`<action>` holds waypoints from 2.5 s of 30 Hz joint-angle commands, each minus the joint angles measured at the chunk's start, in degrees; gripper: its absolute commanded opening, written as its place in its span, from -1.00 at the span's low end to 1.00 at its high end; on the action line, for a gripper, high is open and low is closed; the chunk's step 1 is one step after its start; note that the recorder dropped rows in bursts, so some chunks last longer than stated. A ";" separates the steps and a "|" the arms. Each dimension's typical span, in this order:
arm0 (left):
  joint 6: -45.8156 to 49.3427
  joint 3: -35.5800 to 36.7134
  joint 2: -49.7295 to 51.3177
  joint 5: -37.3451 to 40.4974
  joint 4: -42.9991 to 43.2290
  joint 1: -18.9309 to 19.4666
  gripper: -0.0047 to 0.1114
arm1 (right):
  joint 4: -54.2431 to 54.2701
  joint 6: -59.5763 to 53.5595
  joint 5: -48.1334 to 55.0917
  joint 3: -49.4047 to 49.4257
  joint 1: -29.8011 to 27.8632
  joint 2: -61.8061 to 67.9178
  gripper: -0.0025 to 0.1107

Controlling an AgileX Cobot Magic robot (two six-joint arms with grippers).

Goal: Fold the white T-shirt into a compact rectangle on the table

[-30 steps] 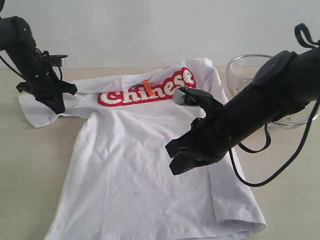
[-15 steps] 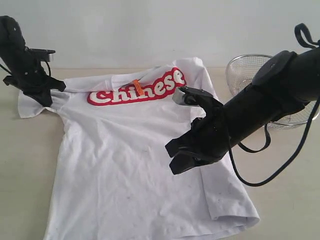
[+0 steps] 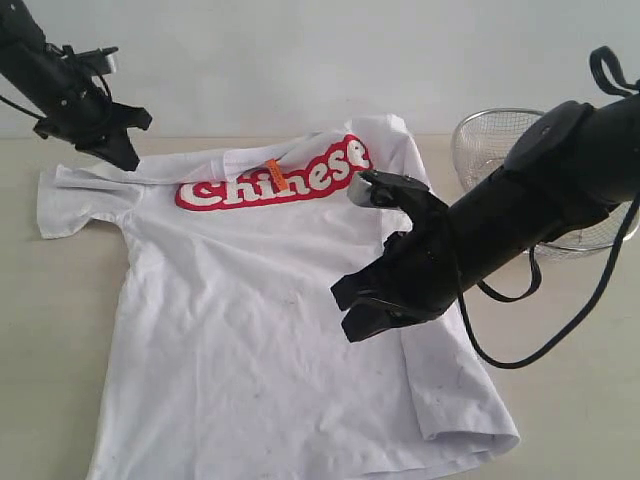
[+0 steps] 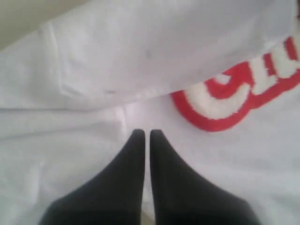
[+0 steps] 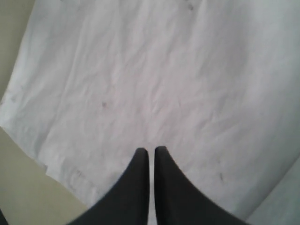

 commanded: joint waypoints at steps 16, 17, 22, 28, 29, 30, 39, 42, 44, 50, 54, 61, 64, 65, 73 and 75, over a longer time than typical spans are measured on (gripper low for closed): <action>1.56 57.54 -32.28 -7.92 -4.26 -17.16 -0.84 | -5.73 6.45 1.00 -0.13 -3.01 -11.70 -0.96; 1.56 60.05 -32.77 -8.40 -3.65 -18.84 -0.84 | -6.73 6.72 1.51 -0.13 -3.01 -12.00 -0.96; -1.96 71.36 -38.11 -12.15 -2.32 -22.73 -0.84 | -8.23 5.92 0.37 5.41 -3.01 -12.10 -0.96; -3.87 82.63 -42.28 -15.44 -2.73 -26.90 -0.84 | -5.51 4.50 -1.04 8.54 -2.79 -12.10 -0.96; -4.04 83.64 -42.37 -15.94 -2.73 -27.42 -0.84 | -4.87 3.81 -0.76 8.54 -2.79 -12.10 -0.96; -4.48 84.81 -42.37 -16.68 -2.73 -27.98 -0.84 | -4.22 3.15 -0.20 8.54 -2.79 -12.10 -0.96; -7.07 88.60 -42.37 -24.10 -3.66 -29.30 -0.84 | -2.69 1.90 0.96 8.54 -2.79 -12.10 -0.96; -6.95 88.60 -42.37 -26.18 -5.72 -29.30 -0.84 | -2.42 1.23 0.99 8.54 -2.79 -12.10 -0.96; -6.95 88.60 -42.26 -26.71 -5.89 -29.30 -0.84 | -1.90 0.96 0.99 8.54 -2.79 -12.10 -0.96; -7.05 88.60 -40.79 -26.78 -5.89 -29.30 -0.84 | -1.92 0.73 0.99 8.54 -2.79 -12.10 -0.96; -7.22 88.60 -39.28 -26.78 -5.89 -29.30 -0.84 | -1.92 0.72 1.10 8.54 -2.79 -12.10 -0.96; -8.50 88.60 -36.96 -26.34 -3.55 -29.30 -0.84 | -1.81 0.72 1.08 8.54 -2.79 -12.10 -0.96; -9.17 89.11 -36.30 -25.49 -2.35 -29.30 -0.84 | -1.88 0.61 1.08 8.54 -2.79 -12.10 -0.96; -10.77 89.63 -36.30 -25.49 -0.81 -29.30 -0.84 | -1.88 0.61 1.08 8.54 -2.79 -12.10 -0.96; -14.28 97.32 -36.42 -28.27 2.17 -29.05 -0.84 | -1.88 0.49 1.56 8.54 -2.79 -12.10 -0.96; -14.28 98.70 -36.42 -29.32 2.17 -29.05 -0.84 | -1.88 0.49 2.42 8.54 -2.79 -12.10 -0.96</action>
